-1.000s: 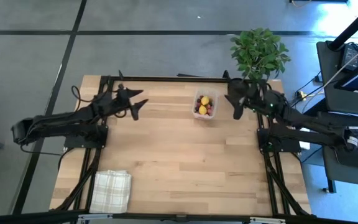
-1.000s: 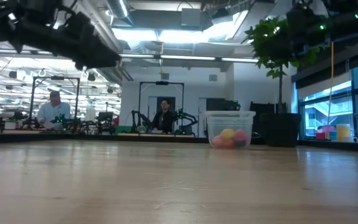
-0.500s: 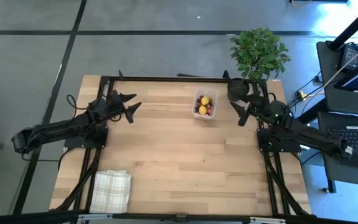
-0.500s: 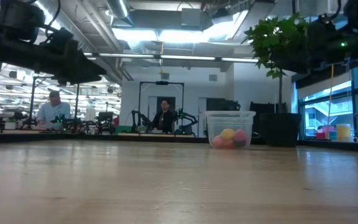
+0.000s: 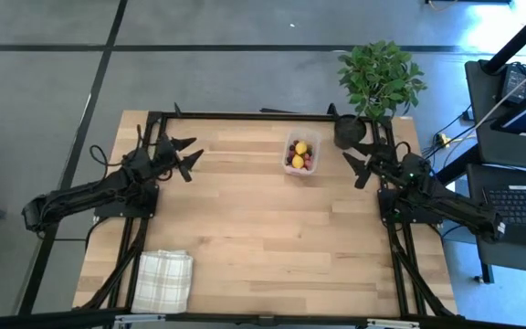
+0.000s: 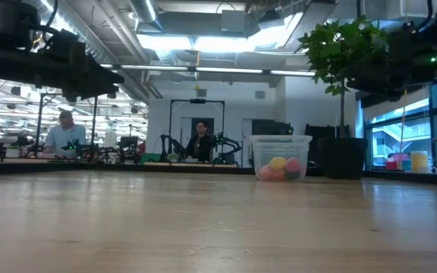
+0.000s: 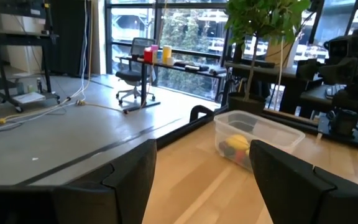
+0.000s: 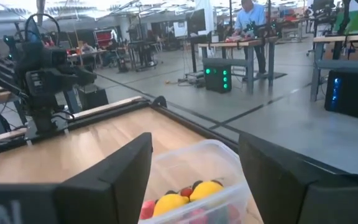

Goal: Pick and placing Produce into tupperware
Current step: Return to Home Position

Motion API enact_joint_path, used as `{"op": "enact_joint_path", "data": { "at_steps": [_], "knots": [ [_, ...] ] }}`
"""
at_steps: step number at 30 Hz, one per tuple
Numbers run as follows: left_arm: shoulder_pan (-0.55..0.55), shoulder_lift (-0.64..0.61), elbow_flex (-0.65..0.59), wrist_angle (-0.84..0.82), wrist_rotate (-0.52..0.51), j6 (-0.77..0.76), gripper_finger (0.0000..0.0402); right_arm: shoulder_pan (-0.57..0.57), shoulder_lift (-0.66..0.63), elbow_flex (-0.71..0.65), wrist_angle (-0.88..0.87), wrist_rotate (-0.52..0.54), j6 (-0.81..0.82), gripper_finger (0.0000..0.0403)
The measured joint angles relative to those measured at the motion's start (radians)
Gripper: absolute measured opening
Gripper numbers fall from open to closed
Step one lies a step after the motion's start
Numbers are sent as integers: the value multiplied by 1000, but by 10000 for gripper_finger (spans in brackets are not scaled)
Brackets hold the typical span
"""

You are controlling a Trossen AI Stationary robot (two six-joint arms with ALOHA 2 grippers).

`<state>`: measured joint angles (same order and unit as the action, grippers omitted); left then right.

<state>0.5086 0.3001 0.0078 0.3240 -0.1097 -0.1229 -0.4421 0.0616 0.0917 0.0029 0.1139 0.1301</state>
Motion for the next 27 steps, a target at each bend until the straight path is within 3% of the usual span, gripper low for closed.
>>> {"op": "enact_joint_path", "data": {
  "at_steps": [4, 11, 16, 20, 27],
  "knots": [
    [0, -30, 0, -16, 0, 2, 250, 0, -63, 0, -46, 0, 22, 241],
    [-1, -126, 0, -157, 0, -7, 250, 0, -61, 0, -69, 1, 12, 241],
    [-1, -223, 0, -227, 0, -7, 250, 0, -61, 0, -90, 77, -1, 241],
    [-1, -297, 0, -292, -3, -6, 250, 0, -61, 1, -99, 79, -5, 241],
    [-1, -298, 7, -317, -3, -6, 250, 0, -61, 1, -192, 88, -8, 241]
  ]
}}
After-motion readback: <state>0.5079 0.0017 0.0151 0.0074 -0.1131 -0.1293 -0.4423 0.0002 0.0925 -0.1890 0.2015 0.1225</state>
